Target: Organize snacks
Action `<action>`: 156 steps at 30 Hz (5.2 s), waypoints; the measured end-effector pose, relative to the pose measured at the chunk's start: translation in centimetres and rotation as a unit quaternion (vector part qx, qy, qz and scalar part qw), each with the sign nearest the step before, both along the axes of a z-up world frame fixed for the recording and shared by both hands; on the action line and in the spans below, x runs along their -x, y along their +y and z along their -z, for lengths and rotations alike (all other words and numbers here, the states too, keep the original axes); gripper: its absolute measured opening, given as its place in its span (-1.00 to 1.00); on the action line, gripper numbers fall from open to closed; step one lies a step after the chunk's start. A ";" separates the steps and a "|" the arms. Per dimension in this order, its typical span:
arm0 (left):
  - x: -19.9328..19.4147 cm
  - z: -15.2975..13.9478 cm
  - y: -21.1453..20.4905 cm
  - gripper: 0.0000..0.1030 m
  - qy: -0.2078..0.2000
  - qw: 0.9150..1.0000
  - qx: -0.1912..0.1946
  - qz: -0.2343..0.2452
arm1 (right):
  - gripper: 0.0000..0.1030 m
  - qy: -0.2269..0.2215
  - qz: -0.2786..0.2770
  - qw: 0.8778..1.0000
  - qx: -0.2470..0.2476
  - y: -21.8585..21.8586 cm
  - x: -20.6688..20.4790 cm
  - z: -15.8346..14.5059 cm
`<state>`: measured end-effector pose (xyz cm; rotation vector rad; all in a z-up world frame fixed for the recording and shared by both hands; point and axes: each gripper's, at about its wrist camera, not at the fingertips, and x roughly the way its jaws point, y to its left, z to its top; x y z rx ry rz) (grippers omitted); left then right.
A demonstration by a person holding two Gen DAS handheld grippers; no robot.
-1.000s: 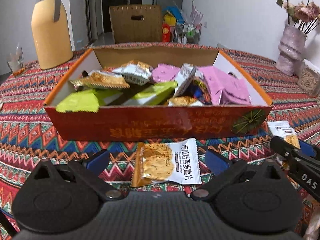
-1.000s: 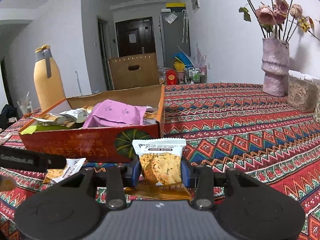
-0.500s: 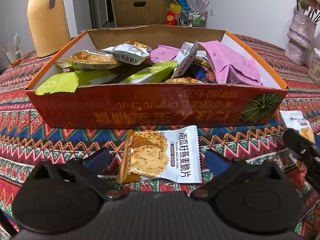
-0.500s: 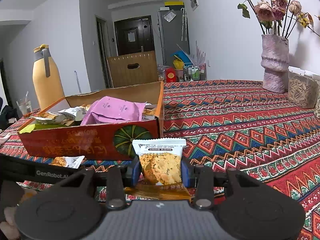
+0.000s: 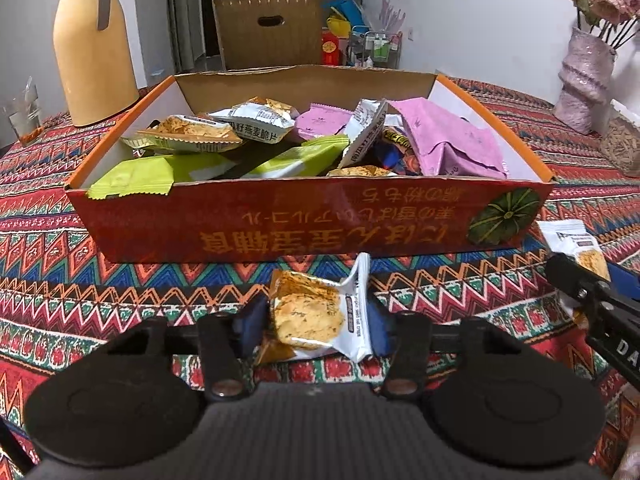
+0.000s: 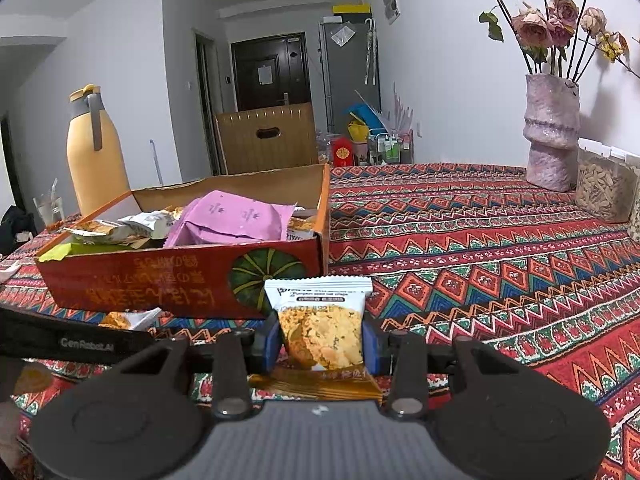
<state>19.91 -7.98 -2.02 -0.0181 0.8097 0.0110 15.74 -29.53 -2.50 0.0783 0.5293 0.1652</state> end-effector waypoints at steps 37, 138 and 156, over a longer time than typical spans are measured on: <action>3.7 -9.4 3.7 -0.01 -0.190 0.982 0.011 0.002 | -0.23 -0.099 -0.056 0.994 0.007 5.4 0.3 -7.1; 13.4 -9.9 9.8 1.00 -0.223 0.974 0.032 -0.031 | 1.00 -0.093 -0.040 0.994 -0.028 3.6 6.2 -9.2; 17.9 -3.7 9.5 1.00 -0.149 0.988 0.028 -0.012 | 1.00 0.001 -0.054 0.998 -0.028 2.3 11.7 -3.4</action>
